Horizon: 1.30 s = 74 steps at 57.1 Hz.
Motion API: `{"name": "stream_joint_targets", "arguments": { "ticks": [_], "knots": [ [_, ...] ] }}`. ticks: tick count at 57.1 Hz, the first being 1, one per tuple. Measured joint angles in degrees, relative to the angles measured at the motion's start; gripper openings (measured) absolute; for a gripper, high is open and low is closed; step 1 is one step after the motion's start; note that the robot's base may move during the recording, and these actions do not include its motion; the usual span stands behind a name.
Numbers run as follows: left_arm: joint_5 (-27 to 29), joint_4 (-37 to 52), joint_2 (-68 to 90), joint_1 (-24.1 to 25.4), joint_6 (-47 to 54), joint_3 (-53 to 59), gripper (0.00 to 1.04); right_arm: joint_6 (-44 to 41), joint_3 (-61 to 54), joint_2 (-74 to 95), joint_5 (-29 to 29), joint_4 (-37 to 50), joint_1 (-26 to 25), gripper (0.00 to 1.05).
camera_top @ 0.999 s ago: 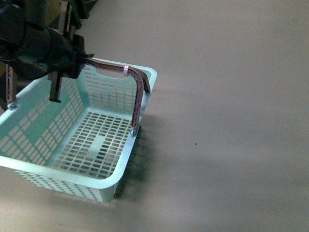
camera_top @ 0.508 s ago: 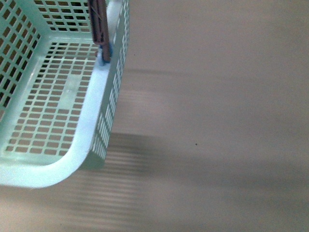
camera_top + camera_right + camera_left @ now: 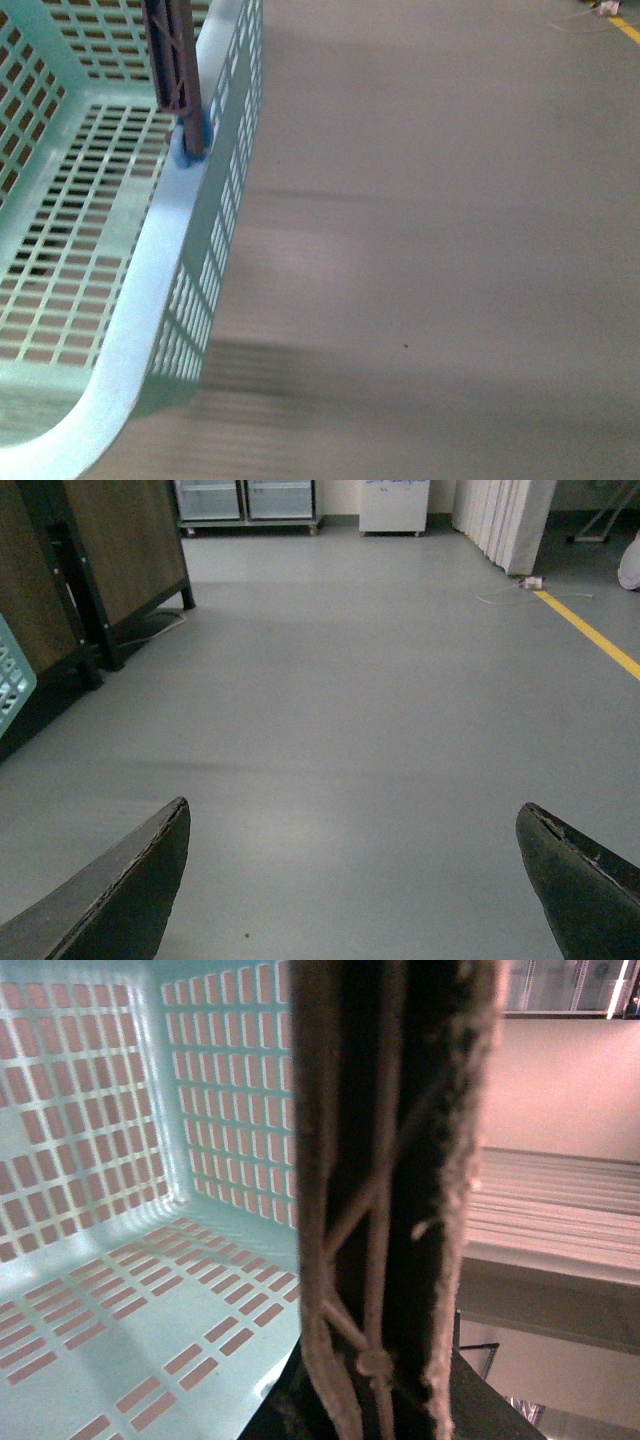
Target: Pick lemon and mango into basket
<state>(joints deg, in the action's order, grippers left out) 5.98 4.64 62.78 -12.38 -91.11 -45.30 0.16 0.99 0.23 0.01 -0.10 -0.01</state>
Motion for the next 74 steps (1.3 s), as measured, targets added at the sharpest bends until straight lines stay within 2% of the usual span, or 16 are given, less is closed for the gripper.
{"name": "stream_joint_targets", "arguments": {
  "ticks": [74],
  "knots": [
    [-0.02, -0.15, 0.02, 0.0, 0.33, 0.0, 0.06, 0.0, 0.0, 0.0, 0.0, 0.02, 0.0, 0.96]
  ]
}}
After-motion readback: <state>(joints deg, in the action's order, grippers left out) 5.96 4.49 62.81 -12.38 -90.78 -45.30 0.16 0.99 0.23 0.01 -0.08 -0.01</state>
